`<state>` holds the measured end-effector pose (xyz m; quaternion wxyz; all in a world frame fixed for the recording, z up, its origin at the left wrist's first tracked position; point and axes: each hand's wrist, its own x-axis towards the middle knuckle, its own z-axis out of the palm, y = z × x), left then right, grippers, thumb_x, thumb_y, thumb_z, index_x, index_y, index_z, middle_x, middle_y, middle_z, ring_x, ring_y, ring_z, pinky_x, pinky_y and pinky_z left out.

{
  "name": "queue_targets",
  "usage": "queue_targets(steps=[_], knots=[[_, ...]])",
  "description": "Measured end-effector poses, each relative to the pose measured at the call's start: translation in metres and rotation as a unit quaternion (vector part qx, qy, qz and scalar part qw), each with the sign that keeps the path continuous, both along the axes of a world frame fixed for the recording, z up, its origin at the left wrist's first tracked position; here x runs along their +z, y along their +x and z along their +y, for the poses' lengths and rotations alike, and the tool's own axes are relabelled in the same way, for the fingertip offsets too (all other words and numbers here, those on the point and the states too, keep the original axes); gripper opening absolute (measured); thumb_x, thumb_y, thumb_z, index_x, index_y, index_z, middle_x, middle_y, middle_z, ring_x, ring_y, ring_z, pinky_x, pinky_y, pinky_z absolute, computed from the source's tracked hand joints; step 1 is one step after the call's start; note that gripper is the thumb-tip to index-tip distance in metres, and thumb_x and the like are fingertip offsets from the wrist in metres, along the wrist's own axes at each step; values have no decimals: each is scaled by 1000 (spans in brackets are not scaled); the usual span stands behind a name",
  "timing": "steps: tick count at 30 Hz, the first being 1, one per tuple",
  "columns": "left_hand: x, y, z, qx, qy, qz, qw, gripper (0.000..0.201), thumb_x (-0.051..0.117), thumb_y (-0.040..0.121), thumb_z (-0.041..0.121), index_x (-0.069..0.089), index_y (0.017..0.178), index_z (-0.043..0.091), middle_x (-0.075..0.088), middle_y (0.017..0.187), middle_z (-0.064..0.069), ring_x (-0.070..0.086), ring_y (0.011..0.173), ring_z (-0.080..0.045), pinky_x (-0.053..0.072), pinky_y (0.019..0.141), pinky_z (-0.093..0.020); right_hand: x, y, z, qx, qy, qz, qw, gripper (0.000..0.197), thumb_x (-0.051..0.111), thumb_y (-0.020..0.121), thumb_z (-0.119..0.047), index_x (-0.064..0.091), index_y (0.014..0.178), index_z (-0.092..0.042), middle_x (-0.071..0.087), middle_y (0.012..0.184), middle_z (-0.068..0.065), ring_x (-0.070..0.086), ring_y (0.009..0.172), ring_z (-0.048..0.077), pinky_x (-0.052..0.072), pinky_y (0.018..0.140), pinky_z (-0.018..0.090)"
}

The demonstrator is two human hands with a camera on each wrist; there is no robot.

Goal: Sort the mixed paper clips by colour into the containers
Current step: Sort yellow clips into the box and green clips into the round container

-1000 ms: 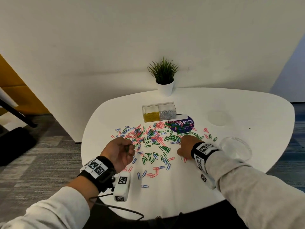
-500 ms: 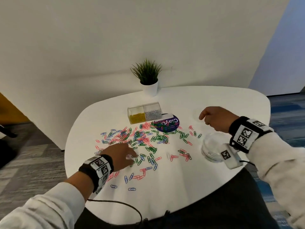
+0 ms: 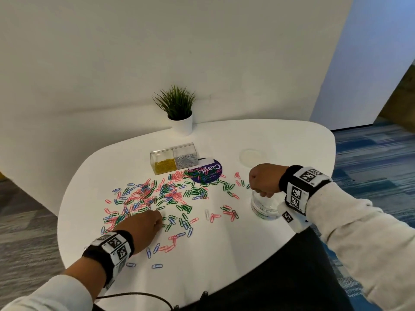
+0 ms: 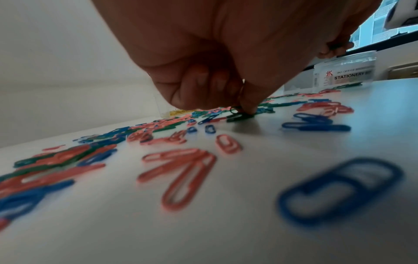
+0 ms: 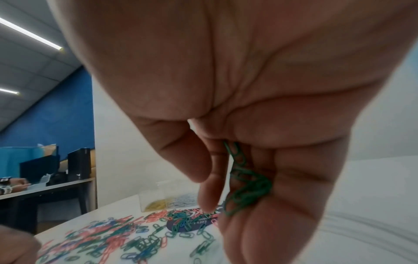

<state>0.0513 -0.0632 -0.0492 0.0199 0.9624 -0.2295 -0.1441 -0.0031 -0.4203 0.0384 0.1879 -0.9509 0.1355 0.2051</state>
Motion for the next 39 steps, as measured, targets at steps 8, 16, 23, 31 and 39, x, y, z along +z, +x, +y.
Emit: queue_targets(steps=[8, 16, 23, 31, 39], knots=[[34, 3, -30, 101, -235, 99, 962, 28, 43, 104, 31, 49, 83, 15, 47, 71, 2, 40, 60, -14, 33, 55, -25, 10, 0, -2, 50, 17, 3, 999, 28, 49, 92, -1, 70, 109, -10, 70, 103, 6, 68, 94, 22, 51, 67, 22], [54, -6, -71, 274, -500, 345, 746, 14, 48, 103, 16, 55, 92, 10, 55, 75, -5, 38, 57, -12, 30, 49, -24, 6, -5, -16, 30, 70, -43, 996, 25, 45, 92, -1, 55, 102, -22, 66, 99, 2, 68, 93, 18, 57, 85, 35], [65, -12, -121, 271, -532, 409, 690, 24, 43, 103, 9, 65, 110, 2, 55, 71, -4, 40, 54, -10, 30, 43, -19, 2, -26, -4, 125, -10, -55, 991, 35, 36, 85, 5, 43, 104, -23, 48, 97, -5, 49, 88, 19, 38, 70, 24], [68, -15, -177, 297, -527, 475, 639, 11, 52, 95, 10, 62, 100, 7, 59, 73, -6, 52, 58, -15, 43, 45, -22, -15, -41, -26, 87, 19, -122, 989, 32, 43, 88, 1, 44, 109, -23, 61, 106, -4, 56, 90, 18, 45, 73, 26], [66, -16, -241, 221, -526, 322, 756, 33, 32, 93, -15, 58, 92, 6, 56, 76, -8, 49, 59, -13, 43, 48, -19, -22, -36, -61, 59, 23, -147, 987, 40, 57, 88, -19, 56, 125, -34, 54, 126, -12, 47, 118, 11, 39, 100, 28]])
